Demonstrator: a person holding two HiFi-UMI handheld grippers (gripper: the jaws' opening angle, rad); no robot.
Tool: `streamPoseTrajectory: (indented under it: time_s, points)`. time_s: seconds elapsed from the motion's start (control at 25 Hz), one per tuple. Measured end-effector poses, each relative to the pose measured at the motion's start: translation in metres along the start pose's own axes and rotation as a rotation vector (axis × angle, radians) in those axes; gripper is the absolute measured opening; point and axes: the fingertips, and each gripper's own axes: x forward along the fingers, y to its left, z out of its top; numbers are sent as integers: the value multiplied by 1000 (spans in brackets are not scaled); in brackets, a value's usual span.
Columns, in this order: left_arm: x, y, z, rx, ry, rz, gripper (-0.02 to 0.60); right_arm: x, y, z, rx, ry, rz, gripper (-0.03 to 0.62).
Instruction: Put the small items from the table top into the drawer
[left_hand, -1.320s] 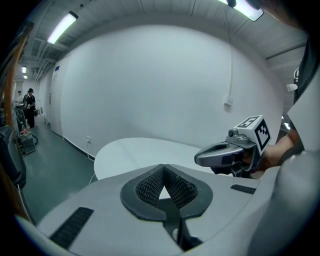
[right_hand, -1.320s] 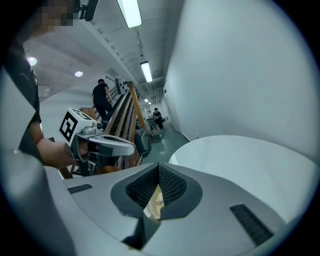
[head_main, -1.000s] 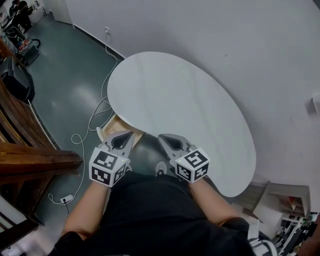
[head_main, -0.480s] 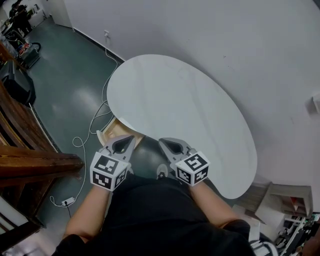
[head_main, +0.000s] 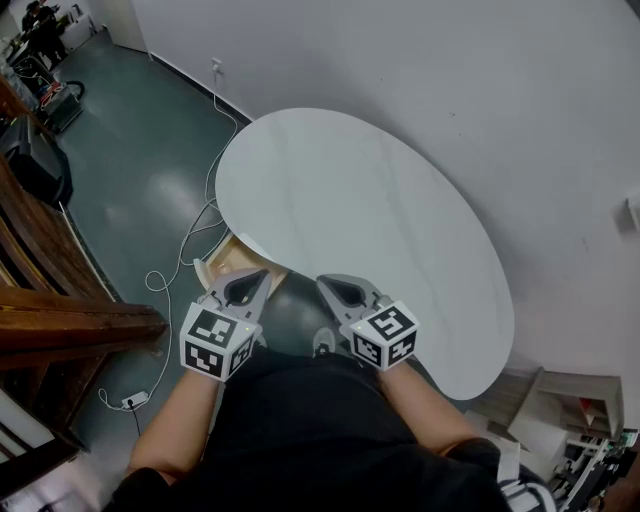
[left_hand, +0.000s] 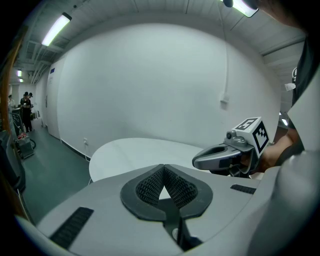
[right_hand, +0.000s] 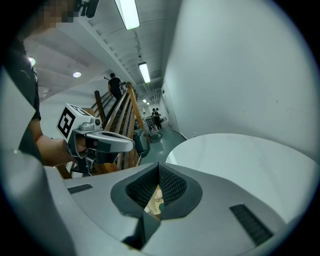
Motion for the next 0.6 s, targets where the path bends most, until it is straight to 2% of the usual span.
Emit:
streamPoseTrajectory:
  time_s: [0.6]
  points:
    - [1, -1, 0, 5, 2, -3, 15, 3, -1, 0, -2, 9, 12, 9]
